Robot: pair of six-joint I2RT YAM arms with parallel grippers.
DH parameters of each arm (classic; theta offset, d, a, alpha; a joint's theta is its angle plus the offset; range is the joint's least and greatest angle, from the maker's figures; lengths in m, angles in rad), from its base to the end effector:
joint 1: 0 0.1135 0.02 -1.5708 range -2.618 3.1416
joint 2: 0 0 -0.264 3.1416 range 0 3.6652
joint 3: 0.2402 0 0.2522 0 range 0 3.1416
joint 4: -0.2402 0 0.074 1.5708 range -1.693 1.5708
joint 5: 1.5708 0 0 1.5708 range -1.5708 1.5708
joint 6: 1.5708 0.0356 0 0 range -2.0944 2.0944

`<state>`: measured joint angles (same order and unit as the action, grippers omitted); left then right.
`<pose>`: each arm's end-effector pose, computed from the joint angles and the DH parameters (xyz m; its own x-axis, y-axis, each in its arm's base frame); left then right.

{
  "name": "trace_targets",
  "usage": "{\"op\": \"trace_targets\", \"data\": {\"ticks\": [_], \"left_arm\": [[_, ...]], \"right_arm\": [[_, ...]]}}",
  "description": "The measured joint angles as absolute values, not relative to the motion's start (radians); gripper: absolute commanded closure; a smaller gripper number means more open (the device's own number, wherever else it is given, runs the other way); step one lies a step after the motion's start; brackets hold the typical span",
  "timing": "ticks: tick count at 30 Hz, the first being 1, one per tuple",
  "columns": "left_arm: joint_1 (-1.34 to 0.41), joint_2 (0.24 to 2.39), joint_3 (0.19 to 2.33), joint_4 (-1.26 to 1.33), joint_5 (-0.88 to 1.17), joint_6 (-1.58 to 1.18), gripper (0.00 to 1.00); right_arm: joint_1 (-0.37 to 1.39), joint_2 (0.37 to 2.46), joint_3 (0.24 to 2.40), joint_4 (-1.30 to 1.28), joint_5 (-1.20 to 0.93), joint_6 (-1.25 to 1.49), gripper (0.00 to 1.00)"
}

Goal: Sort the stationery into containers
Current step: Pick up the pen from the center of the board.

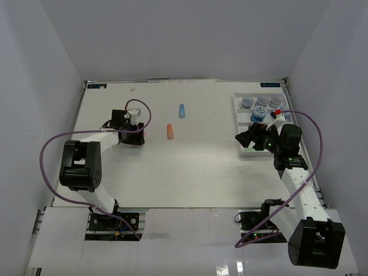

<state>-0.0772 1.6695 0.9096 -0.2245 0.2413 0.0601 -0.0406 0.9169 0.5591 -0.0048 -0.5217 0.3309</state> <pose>0.3234 -0.0335 0.1605 -0.8165 0.1217 -0.5643 0.2563 0.9523 -0.1655 0.2085 0.0093 0.2563 -0.4750 0.3012 -0.8268 -0.2919 0.8325 0.4710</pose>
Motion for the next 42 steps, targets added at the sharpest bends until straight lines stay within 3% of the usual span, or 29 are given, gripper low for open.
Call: {"op": "trace_targets", "data": {"ticks": [11,20,25,32,42], "left_arm": [[-0.162,1.678,0.91,-0.21,0.062,0.038,0.35],[-0.211,1.681,0.91,-0.209,-0.002,0.025,0.5],[-0.228,1.681,0.91,-0.209,-0.004,0.022,0.65],[-0.269,1.675,0.909,-0.218,-0.003,0.022,0.7],[-0.486,1.526,0.874,-0.254,0.151,0.027,0.71]], "right_arm": [[-0.039,0.897,0.559,-0.005,-0.528,0.333,0.09],[-0.039,0.889,0.558,-0.005,-0.549,0.34,0.09],[-0.039,0.869,0.538,0.001,-0.583,0.342,0.09],[-0.022,0.855,0.532,0.004,-0.614,0.357,0.09],[0.229,0.925,0.559,0.047,-0.584,0.441,0.08]]}}
